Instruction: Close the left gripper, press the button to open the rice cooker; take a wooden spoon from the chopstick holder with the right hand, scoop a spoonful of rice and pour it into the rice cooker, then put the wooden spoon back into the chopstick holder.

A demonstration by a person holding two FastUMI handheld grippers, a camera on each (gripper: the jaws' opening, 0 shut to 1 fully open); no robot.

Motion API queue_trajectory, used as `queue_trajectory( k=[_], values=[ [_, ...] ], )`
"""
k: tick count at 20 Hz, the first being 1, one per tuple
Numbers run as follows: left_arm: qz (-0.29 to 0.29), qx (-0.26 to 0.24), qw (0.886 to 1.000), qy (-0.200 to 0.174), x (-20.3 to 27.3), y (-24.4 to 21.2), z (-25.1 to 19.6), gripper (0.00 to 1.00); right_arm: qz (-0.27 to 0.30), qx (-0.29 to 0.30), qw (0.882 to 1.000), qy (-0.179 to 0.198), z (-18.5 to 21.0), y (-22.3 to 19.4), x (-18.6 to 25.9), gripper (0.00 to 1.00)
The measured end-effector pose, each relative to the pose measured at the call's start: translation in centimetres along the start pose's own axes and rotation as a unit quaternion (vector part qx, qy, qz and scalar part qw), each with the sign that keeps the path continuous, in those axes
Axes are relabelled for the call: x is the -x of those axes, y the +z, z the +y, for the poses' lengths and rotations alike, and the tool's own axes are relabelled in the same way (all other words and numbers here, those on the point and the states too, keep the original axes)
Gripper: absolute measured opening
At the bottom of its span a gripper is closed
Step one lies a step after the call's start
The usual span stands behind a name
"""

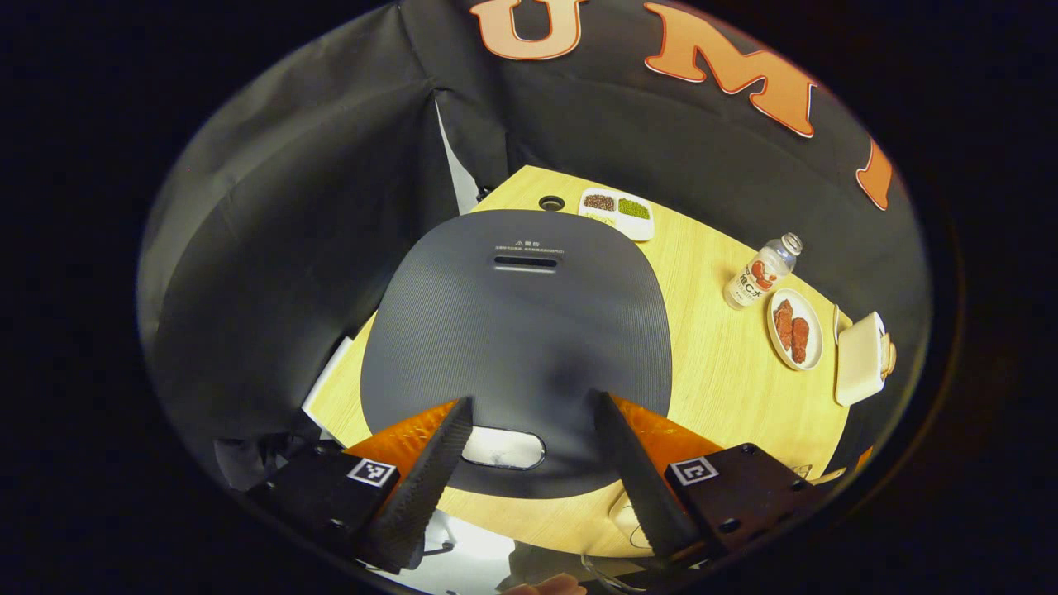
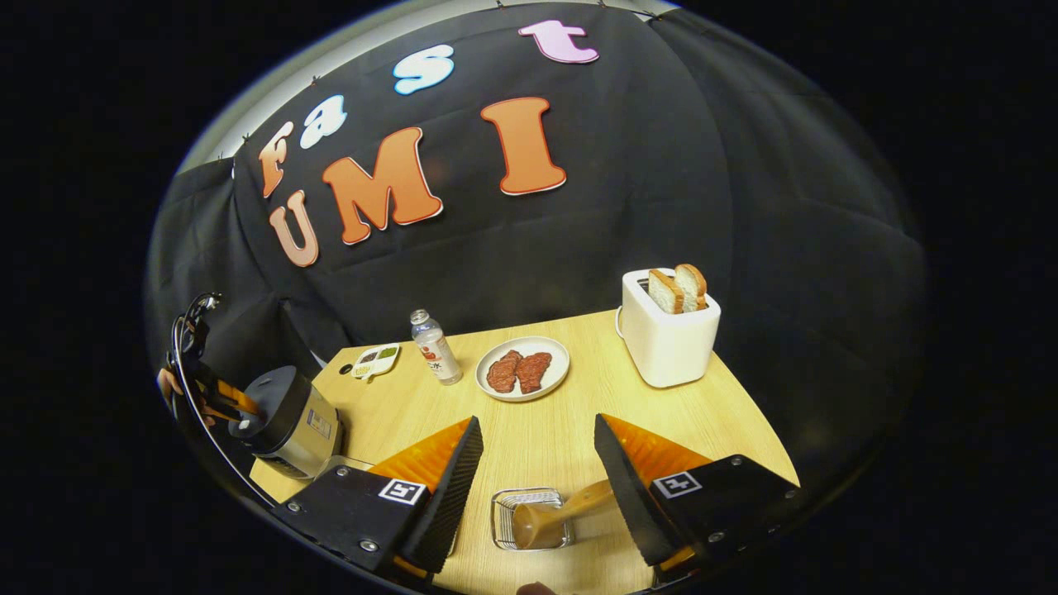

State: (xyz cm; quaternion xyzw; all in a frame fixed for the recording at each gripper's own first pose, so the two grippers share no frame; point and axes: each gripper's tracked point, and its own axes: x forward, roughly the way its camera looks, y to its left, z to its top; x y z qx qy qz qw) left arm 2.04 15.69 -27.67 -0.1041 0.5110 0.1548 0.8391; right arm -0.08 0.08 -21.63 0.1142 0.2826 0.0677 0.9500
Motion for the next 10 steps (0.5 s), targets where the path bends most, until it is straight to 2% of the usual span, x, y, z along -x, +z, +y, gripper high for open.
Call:
queue_trajectory(
  k=[4, 7, 10],
  values=[
    [-0.045, -0.012, 0.999, -0.002, -0.1, 0.4, -0.3, 1.00, -0.006, 0.009, 1.000, 0.018, 1.0, 0.7, 0.1, 0.85],
    [-0.034, -0.008, 0.999, -0.009, 0.3, -0.3, -0.1, 1.00, -0.013, 0.016, 1.000, 0.019, 0.7, 1.6, 0.3, 0.85],
    [-0.060, -0.013, 0.998, -0.018, 0.9, 0.7, 0.2, 0.99, -0.019, 0.019, 1.000, 0.013, 0.4, 2.0, 0.1, 0.85]
  ],
)
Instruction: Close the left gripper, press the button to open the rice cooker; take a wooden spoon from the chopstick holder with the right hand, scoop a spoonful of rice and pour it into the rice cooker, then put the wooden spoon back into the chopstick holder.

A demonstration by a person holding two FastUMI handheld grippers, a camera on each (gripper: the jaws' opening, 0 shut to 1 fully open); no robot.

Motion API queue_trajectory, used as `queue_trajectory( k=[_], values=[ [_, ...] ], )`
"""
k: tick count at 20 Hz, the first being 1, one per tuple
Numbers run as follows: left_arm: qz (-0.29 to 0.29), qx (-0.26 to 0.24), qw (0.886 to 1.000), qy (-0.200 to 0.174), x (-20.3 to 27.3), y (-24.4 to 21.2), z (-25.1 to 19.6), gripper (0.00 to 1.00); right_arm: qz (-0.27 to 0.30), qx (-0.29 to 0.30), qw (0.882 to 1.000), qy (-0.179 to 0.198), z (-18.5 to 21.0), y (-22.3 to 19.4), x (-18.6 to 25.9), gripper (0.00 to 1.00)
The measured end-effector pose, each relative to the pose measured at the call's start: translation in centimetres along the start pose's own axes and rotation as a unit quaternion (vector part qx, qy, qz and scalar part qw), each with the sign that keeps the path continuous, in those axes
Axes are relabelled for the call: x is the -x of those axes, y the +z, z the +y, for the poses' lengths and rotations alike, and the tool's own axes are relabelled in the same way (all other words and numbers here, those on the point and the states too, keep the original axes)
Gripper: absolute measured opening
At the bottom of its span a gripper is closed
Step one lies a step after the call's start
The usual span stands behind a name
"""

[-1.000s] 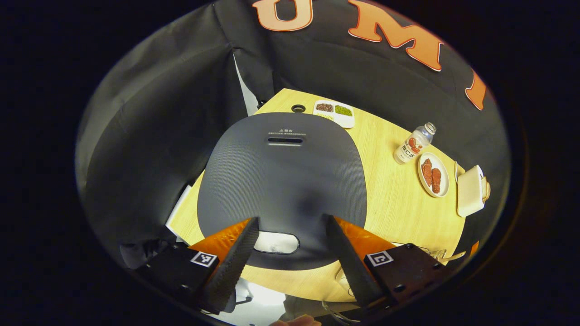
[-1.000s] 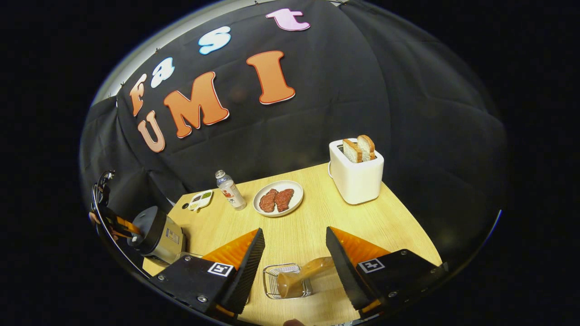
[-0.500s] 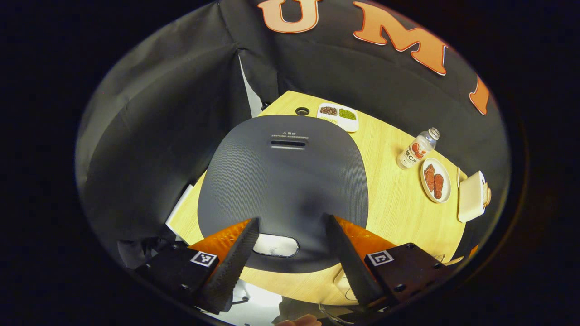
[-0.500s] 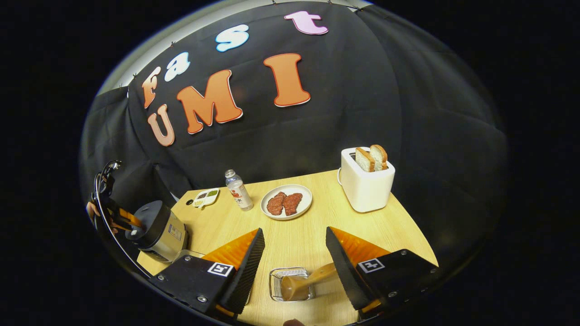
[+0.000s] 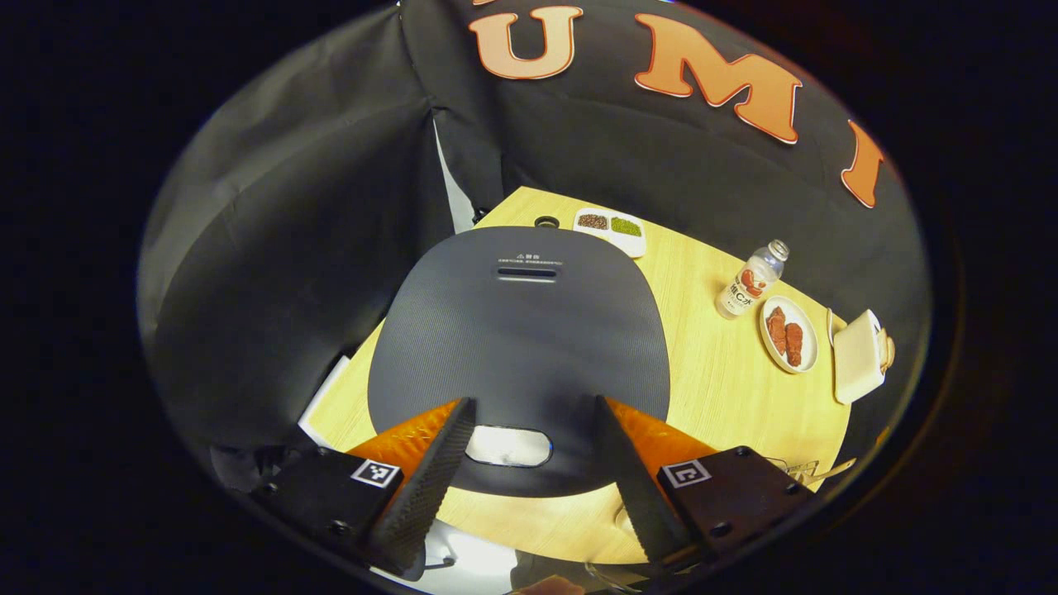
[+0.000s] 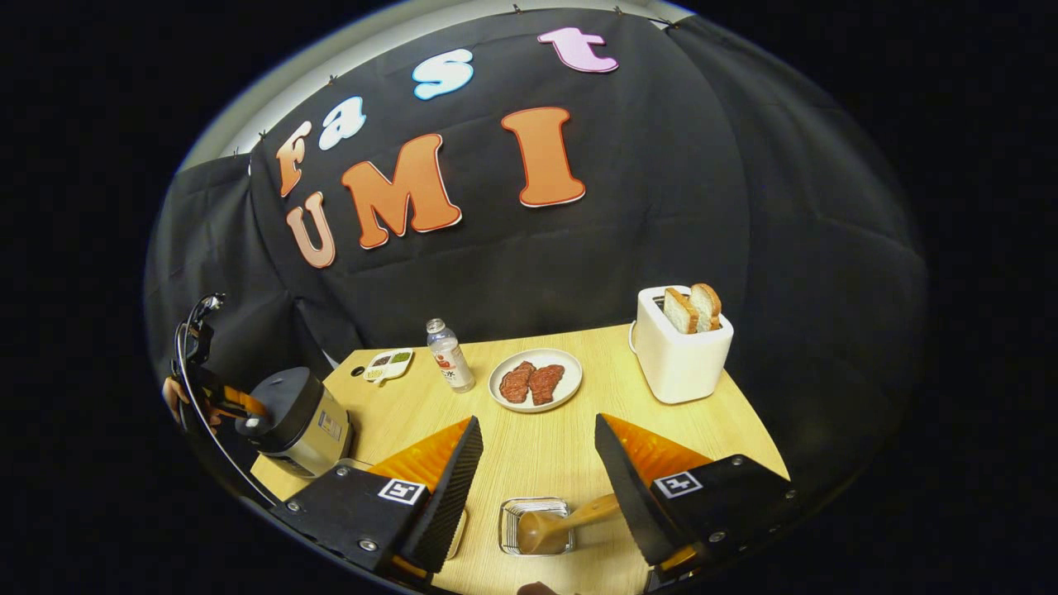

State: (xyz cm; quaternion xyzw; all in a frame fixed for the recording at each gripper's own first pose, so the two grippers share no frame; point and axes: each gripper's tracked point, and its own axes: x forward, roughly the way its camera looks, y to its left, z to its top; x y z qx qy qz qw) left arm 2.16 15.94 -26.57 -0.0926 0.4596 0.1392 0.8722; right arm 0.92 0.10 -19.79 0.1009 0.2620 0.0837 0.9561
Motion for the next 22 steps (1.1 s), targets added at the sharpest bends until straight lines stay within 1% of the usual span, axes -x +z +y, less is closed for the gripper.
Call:
queue_trajectory(
  k=[4, 6, 7, 10, 12, 14, 15, 16, 18, 19, 20, 22],
  values=[
    [-0.082, -0.018, 0.996, -0.002, 2.2, 3.4, -0.6, 0.99, -0.018, 0.015, 1.000, -0.010, 0.4, 1.4, 0.0, 0.86],
    [-0.128, -0.029, 0.991, -0.015, 4.1, 5.3, -1.8, 0.98, -0.030, 0.019, 0.999, -0.015, 0.7, 2.5, 0.0, 0.86],
    [-0.160, -0.039, 0.986, -0.024, 5.3, 6.4, -2.6, 0.99, -0.039, 0.022, 0.999, -0.019, 0.8, 3.2, 0.2, 0.86],
    [-0.251, -0.078, 0.964, -0.040, 8.8, 9.0, -5.1, 0.98, -0.082, 0.044, 0.995, -0.033, 1.4, 6.6, 0.7, 0.86],
    [-0.306, -0.097, 0.946, -0.051, 11.5, 10.5, -6.6, 0.99, -0.112, 0.060, 0.991, -0.040, 2.1, 8.9, 1.4, 0.87],
    [-0.360, -0.101, 0.925, -0.068, 14.7, 11.5, -8.4, 1.00, -0.140, 0.075, 0.986, -0.044, 2.9, 10.9, 2.1, 0.88],
    [-0.381, -0.100, 0.916, -0.081, 16.0, 11.9, -9.6, 1.00, -0.155, 0.080, 0.984, -0.044, 3.5, 11.9, 2.5, 0.88],
    [-0.400, -0.096, 0.907, -0.091, 17.3, 12.0, -10.4, 0.97, -0.169, 0.085, 0.981, -0.043, 3.9, 12.7, 2.9, 0.88],
    [-0.429, -0.095, 0.891, -0.114, 18.9, 11.4, -12.1, 0.97, -0.196, 0.094, 0.975, -0.045, 4.7, 13.9, 3.5, 0.88],
    [-0.443, -0.095, 0.884, -0.120, 19.8, 11.5, -12.9, 0.98, -0.206, 0.097, 0.973, -0.047, 5.0, 14.2, 3.5, 0.88],
    [-0.455, -0.098, 0.877, -0.122, 20.6, 11.4, -13.7, 0.98, -0.210, 0.098, 0.972, -0.050, 5.1, 14.1, 3.3, 0.88],
    [-0.474, -0.103, 0.865, -0.130, 21.7, 10.9, -15.4, 0.99, -0.208, 0.094, 0.973, -0.039, 5.9, 13.7, 3.3, 0.88]
  ],
)
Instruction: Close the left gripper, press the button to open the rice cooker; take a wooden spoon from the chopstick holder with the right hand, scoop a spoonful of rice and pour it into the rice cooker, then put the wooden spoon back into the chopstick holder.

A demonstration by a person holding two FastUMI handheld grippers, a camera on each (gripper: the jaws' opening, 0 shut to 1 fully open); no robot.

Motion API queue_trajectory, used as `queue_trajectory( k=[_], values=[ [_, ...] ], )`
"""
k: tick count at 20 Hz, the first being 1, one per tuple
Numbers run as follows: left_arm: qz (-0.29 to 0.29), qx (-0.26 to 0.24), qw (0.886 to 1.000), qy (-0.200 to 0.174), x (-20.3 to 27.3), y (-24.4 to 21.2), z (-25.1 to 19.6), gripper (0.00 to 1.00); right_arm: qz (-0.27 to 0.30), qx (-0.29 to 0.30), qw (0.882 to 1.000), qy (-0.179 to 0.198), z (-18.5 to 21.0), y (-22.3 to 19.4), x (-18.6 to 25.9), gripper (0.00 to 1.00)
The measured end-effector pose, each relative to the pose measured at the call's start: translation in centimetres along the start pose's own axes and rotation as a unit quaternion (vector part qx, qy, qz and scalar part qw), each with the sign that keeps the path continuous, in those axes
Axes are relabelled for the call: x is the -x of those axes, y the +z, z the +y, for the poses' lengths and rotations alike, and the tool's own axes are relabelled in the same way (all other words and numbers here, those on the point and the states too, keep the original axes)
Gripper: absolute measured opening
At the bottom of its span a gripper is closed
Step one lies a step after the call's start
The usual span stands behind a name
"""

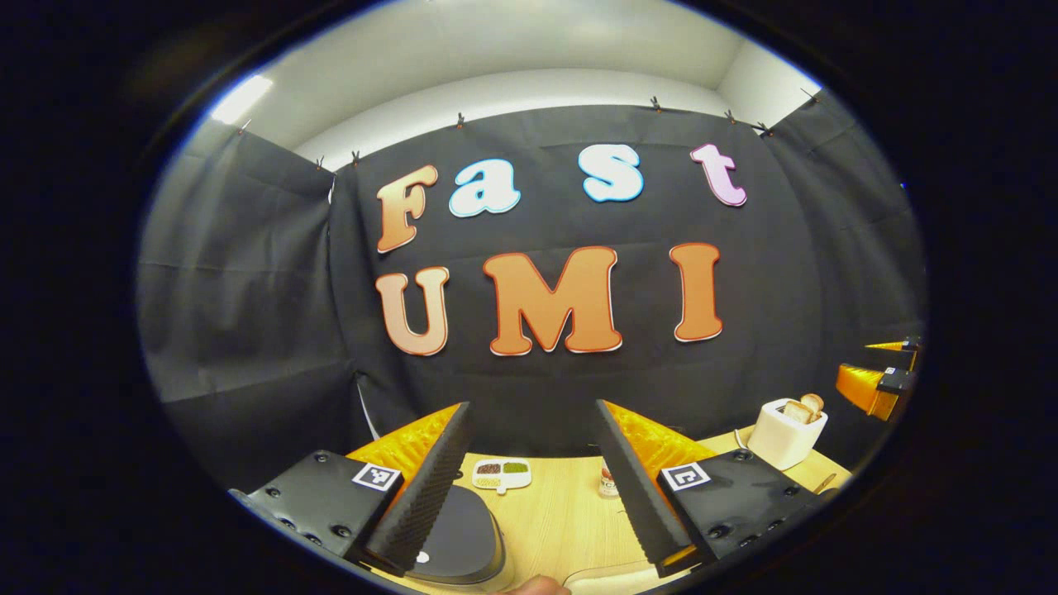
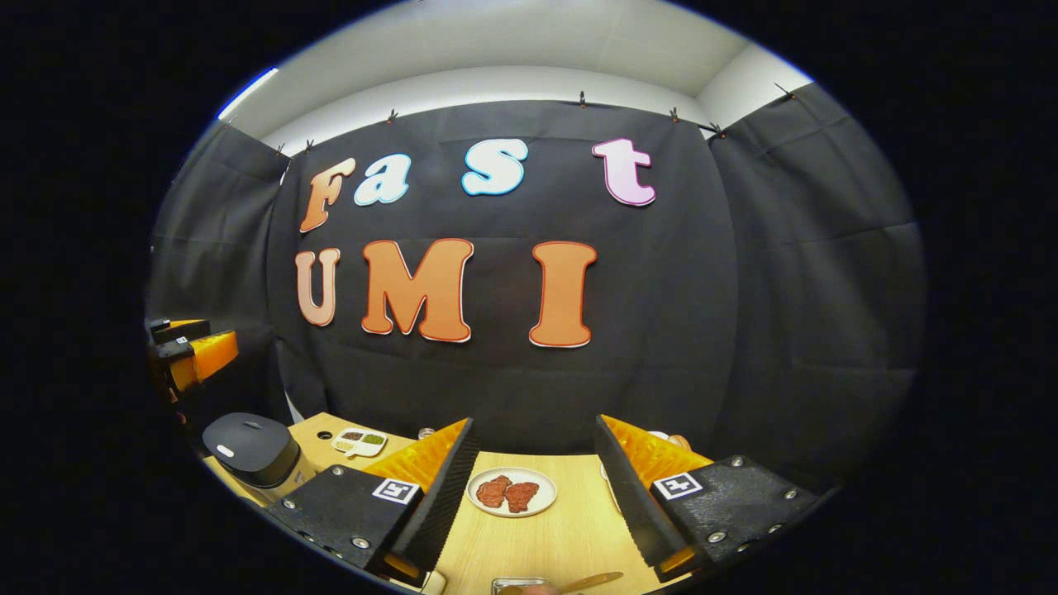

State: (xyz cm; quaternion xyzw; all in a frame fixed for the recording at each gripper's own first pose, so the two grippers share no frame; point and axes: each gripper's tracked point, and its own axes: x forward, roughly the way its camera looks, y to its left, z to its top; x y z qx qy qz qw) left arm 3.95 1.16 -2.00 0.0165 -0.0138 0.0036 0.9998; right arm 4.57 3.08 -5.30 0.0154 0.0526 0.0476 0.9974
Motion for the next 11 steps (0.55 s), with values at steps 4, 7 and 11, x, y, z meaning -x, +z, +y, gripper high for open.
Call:
queue_trajectory(
  k=[4, 7, 11],
  values=[
    [-0.009, 0.004, 1.000, -0.010, 1.1, -0.5, -2.1, 1.00, -0.003, -0.006, 1.000, 0.014, 0.9, -0.4, -0.2, 0.88],
    [-0.009, 0.010, 1.000, -0.018, 1.5, -0.4, -2.8, 1.00, 0.002, 0.002, 1.000, 0.019, 1.6, -0.9, -0.6, 0.88],
    [-0.021, 0.006, 1.000, -0.010, 1.9, -0.1, -2.6, 1.00, -0.001, -0.007, 0.999, 0.032, 2.6, -0.7, -0.9, 0.88]
  ],
)
